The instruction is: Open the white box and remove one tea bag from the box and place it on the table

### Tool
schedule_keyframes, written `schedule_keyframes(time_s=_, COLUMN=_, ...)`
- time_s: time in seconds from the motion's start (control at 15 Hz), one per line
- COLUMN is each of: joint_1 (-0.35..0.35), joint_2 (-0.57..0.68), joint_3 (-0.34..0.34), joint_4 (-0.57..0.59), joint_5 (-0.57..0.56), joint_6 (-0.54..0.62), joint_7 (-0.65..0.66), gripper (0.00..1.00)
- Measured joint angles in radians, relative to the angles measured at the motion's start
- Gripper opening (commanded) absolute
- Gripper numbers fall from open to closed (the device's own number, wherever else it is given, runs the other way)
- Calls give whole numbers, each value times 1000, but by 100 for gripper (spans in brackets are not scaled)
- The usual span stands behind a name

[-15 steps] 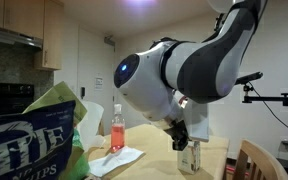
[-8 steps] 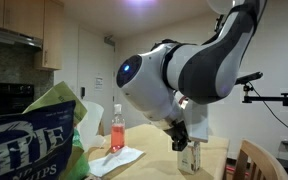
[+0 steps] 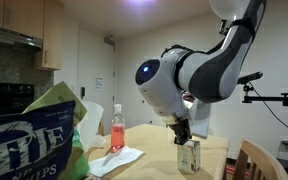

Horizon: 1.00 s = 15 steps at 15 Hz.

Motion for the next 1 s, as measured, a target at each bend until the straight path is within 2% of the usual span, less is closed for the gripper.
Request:
schedule_keyframes(time_s=0.6, joint_1=-75, joint_2=-25, joint_3=-56, joint_4=-82, joint_5=-152, joint_6=188, joint_7=200, gripper=0)
schedule_keyframes(time_s=1.0, joint_1=-117, joint_2=-28, joint_3=-75, joint_4=-100, joint_5=-229, joint_6=235, joint_7=298, gripper=0)
